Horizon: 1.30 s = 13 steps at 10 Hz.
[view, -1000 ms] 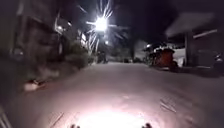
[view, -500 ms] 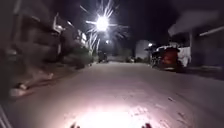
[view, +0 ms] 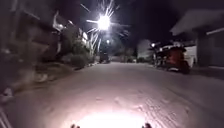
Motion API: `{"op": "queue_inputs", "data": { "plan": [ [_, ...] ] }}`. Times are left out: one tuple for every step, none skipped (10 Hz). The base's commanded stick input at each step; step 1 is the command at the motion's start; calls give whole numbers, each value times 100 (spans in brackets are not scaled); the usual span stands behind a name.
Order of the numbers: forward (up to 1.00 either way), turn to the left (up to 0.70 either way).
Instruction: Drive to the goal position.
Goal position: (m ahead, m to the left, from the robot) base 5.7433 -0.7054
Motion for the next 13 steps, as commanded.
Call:
{"op": "queue_inputs", "data": {
  "plan": [
    [85,0],
    [85,0],
    [85,-11],
    [85,-23],
    [85,-33],
    [85,-16],
    [85,-5],
    [85,-2],
    [85,0],
    [85,0],
    [85,0],
    [85,0],
    [85,0]
  ]
}}
